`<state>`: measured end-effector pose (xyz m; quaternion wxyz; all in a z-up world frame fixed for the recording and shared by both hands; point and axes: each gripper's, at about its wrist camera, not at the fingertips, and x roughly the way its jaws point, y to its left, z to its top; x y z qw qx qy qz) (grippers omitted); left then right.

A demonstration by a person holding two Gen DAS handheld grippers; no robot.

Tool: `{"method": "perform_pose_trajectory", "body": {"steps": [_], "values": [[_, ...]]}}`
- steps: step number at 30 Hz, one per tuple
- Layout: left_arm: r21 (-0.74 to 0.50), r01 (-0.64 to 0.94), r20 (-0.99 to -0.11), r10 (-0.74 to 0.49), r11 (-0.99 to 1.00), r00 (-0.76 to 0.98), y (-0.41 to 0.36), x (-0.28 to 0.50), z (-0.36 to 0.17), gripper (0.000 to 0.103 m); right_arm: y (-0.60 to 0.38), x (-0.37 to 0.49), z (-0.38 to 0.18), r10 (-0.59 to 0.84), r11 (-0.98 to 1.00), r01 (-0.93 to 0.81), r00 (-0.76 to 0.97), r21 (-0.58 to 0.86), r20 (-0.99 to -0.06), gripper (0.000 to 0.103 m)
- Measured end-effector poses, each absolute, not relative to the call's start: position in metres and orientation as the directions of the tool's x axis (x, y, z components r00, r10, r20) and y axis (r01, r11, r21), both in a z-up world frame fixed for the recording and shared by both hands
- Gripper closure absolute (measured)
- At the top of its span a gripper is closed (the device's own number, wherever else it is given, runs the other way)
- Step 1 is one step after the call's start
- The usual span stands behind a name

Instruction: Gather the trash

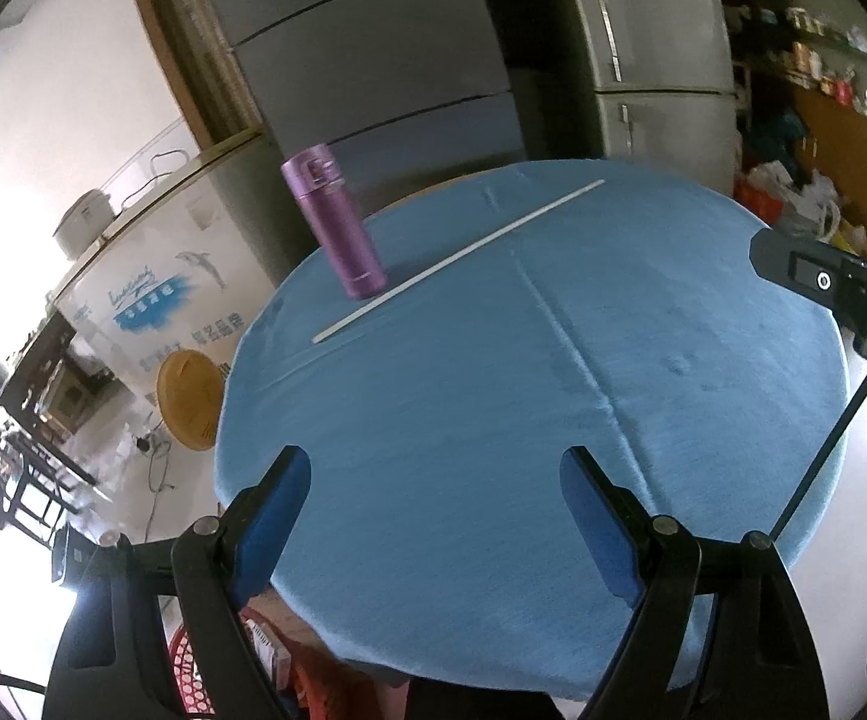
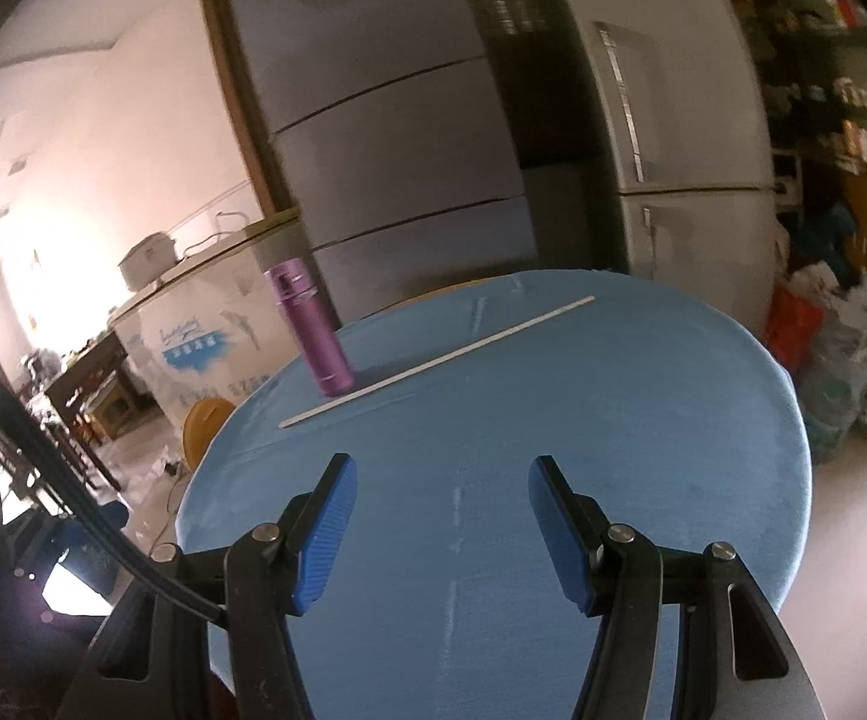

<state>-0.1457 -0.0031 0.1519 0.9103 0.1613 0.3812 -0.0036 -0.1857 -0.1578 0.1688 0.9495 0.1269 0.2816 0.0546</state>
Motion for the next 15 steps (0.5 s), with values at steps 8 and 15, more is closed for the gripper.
{"method": "perform_pose_trajectory", "body": {"steps": [8, 15], "values": [[0.322, 0.193, -0.7, 0.096, 0.927, 0.708, -0.039, -0.137, 0.151, 0.017, -0.19, -0.186, 0.17, 0.135, 0.957, 0.022, 0.849, 0.289, -0.511, 0.039], [0.332, 0.223, -0.71, 0.086, 0.917, 0.699, -0.057, -0.127, 0.149, 0.017, -0.209, -0.182, 0.167, 0.113, 0.954, 0.052, 0.851, 0.296, -0.513, 0.039]]}}
